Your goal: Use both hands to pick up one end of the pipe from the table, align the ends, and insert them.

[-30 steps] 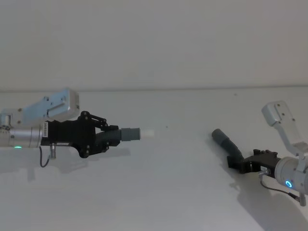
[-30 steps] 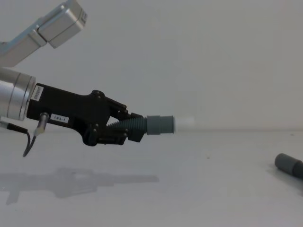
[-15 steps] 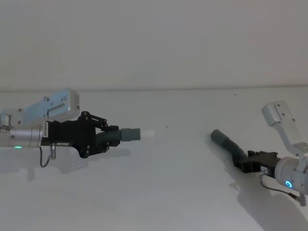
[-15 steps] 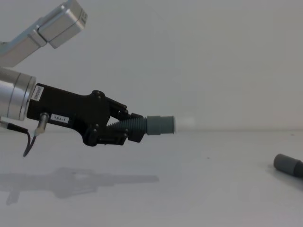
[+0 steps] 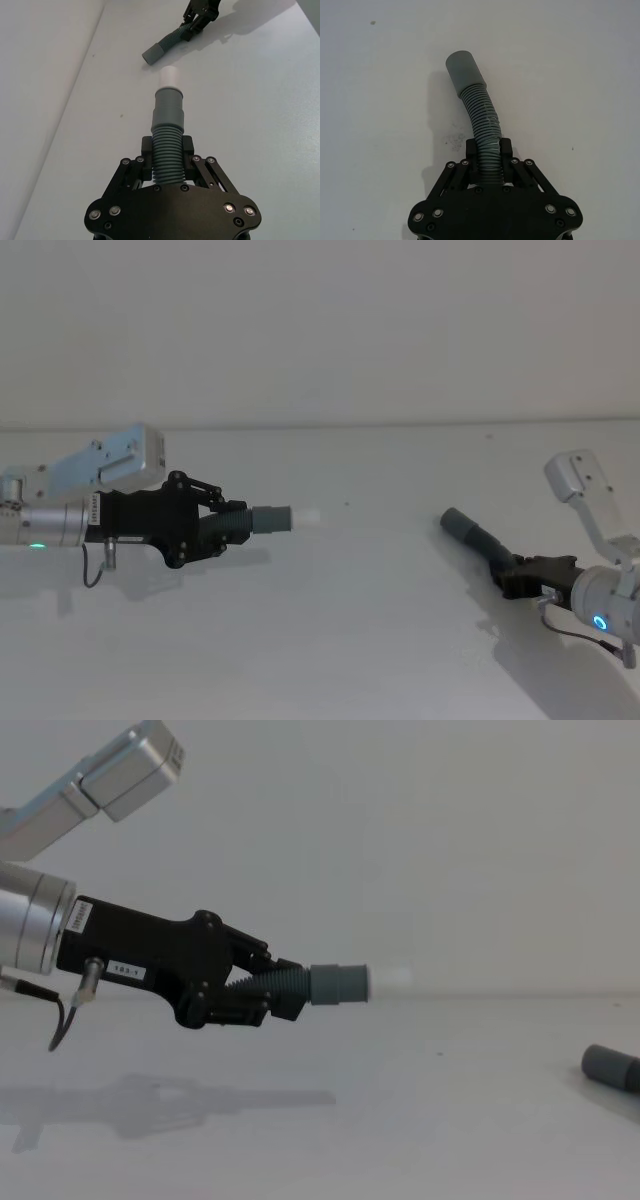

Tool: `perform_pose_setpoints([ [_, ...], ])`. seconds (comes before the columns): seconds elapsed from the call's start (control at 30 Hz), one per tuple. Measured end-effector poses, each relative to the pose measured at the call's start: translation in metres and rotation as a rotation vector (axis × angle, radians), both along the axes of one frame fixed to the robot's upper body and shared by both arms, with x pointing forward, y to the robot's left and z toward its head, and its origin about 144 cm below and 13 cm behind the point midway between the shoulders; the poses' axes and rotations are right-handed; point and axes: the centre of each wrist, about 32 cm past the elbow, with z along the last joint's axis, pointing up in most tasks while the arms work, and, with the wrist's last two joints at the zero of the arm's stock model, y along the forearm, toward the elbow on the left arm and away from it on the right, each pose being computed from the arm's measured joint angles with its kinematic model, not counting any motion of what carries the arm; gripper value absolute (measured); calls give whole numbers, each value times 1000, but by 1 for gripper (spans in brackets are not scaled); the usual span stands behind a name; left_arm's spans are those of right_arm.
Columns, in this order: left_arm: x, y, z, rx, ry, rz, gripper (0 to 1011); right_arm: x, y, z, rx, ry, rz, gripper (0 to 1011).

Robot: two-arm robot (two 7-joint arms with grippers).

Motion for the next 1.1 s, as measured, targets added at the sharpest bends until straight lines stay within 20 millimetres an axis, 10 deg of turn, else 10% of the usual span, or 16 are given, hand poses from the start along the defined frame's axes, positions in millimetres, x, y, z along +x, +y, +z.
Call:
perform_pose_setpoints([
  [1.1, 0, 0, 0, 0, 0, 0, 307, -7, -6, 30, -135, -172, 203, 240],
])
